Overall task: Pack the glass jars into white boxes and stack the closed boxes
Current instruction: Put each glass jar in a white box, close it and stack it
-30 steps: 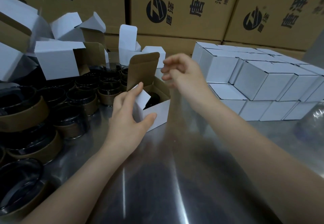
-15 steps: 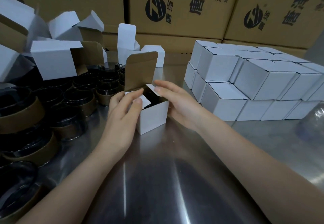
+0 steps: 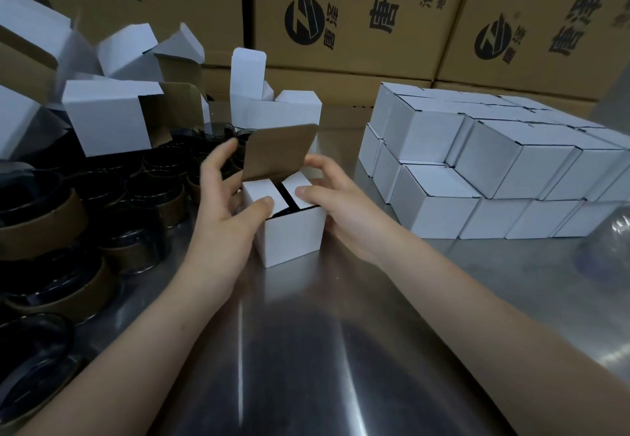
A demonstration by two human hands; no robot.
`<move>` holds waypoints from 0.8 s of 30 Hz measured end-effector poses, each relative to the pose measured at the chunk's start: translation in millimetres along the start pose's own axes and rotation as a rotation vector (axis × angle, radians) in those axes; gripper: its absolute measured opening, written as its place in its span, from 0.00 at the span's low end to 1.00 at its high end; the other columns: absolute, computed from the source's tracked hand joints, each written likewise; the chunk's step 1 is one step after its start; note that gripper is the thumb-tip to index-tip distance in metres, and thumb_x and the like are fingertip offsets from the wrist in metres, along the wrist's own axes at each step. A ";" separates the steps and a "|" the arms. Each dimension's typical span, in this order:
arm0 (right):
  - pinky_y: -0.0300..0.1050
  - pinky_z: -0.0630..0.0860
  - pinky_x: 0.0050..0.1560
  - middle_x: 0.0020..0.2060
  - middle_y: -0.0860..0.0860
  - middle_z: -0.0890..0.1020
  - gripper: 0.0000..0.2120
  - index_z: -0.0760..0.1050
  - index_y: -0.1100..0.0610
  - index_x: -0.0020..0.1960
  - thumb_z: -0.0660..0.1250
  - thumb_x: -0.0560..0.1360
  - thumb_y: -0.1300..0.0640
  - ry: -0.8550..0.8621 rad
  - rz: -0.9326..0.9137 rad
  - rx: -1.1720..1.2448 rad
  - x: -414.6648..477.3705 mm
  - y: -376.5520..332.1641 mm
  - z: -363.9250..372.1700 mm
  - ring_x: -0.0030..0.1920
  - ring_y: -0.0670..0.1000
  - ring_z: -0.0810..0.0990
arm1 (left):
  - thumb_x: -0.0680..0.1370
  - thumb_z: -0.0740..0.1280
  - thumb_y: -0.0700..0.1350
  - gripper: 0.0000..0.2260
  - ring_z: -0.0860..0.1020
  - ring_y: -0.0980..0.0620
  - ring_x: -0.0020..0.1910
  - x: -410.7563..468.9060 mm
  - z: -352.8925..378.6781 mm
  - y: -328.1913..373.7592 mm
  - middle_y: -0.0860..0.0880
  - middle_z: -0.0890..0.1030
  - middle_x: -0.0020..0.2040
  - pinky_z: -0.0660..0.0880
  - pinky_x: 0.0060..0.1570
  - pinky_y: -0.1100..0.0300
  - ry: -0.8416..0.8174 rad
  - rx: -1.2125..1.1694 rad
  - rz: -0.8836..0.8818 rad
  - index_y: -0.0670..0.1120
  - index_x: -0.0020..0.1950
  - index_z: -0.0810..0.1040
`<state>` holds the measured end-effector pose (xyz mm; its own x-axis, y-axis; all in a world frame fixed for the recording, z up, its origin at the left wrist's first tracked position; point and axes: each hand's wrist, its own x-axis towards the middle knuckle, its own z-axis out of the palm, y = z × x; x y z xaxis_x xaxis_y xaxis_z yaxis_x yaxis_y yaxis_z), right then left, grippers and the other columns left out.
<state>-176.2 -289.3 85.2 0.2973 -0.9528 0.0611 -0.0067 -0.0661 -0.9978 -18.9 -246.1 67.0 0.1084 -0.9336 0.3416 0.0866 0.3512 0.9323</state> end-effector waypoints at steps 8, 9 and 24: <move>0.35 0.73 0.43 0.50 0.46 0.79 0.07 0.73 0.48 0.55 0.59 0.82 0.59 -0.043 0.004 -0.037 -2.6 -1.1 -1.0 0.44 0.40 0.80 | 0.77 0.66 0.36 0.08 0.79 0.49 0.55 -2.0 2.6 6.2 0.47 0.81 0.54 0.75 0.59 0.50 0.024 0.052 -0.077 0.48 0.52 0.78; 0.33 0.73 0.43 0.51 0.46 0.78 0.08 0.73 0.47 0.55 0.58 0.83 0.58 -0.043 0.009 -0.054 -3.0 -1.0 -1.2 0.45 0.39 0.80 | 0.77 0.66 0.36 0.08 0.79 0.48 0.56 -1.9 2.7 5.9 0.47 0.81 0.55 0.75 0.59 0.49 0.028 0.043 -0.085 0.48 0.52 0.78; 0.44 0.74 0.62 0.68 0.48 0.73 0.26 0.67 0.50 0.68 0.68 0.72 0.59 -0.266 0.035 0.064 -2.3 7.9 -25.6 0.66 0.47 0.74 | 0.69 0.67 0.62 0.18 0.76 0.64 0.50 -7.0 -0.5 -1.5 0.58 0.79 0.50 0.73 0.49 0.66 -0.034 0.193 -0.025 0.49 0.48 0.75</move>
<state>-201.3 -295.2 77.8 0.5387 -0.8421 0.0265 0.0365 -0.0081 -0.9993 -19.3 -240.0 63.2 0.0748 -0.9447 0.3192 -0.1027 0.3111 0.9448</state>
